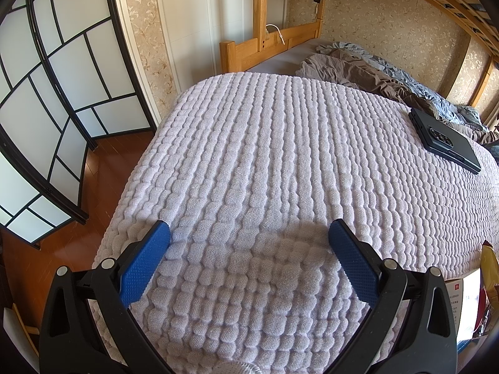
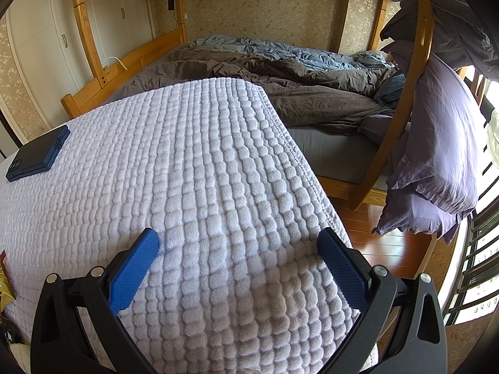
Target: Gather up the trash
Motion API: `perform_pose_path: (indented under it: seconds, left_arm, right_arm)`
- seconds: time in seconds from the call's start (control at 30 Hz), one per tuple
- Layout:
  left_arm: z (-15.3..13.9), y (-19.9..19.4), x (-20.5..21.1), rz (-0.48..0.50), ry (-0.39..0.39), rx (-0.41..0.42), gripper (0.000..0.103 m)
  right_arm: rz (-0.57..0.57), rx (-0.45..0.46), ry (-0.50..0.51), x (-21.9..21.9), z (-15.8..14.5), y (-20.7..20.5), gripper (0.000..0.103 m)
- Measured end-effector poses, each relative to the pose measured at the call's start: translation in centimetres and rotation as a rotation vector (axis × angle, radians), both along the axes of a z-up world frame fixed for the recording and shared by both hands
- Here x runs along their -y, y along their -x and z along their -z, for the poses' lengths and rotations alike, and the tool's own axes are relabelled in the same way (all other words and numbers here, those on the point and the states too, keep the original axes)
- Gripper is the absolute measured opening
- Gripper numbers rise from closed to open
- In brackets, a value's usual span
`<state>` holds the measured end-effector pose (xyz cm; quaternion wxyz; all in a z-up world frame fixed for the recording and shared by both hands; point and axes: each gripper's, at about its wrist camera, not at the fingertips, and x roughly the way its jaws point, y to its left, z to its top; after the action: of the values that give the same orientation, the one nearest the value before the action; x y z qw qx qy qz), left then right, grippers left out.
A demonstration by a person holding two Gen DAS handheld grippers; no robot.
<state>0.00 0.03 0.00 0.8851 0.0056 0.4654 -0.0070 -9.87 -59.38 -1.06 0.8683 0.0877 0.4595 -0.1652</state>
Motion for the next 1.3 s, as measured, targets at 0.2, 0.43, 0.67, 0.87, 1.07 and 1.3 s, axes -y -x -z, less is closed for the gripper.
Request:
perform_pose_path:
  seconds: [0.2, 0.43, 0.67, 0.87, 1.07, 1.3]
  left_arm:
    - [0.0, 0.0, 0.0, 0.0, 0.0, 0.0, 0.102]
    - [0.0, 0.0, 0.0, 0.0, 0.0, 0.0, 0.102]
    - [0.0, 0.0, 0.0, 0.001, 0.002, 0.0, 0.102]
    - [-0.1, -0.2, 0.0, 0.006, 0.0, -0.005, 0.102]
    - [-1.2, -1.0, -0.6, 0.002, 0.086, -0.043, 0.102]
    - [-5.4, 3.4, 1.0, 0.131, 0.104, 0.042, 0.102]
  right_arm:
    - [0.0, 0.0, 0.0, -0.1, 0.1, 0.1, 0.099]
    - [-0.005, 0.0, 0.0, 0.0, -0.1, 0.0, 0.099]
    - [-0.007, 0.001, 0.001, 0.2, -0.3, 0.0, 0.099]
    - [-0.087, 0.035, 0.045, -1.8, -1.1, 0.6, 0.099]
    - [-0.251, 0.12, 0.093, -5.7, -3.9, 2.2, 0.099]
    - [-0.434, 0.112, 0.104, -10.3, -6.9, 5.8, 0.099]
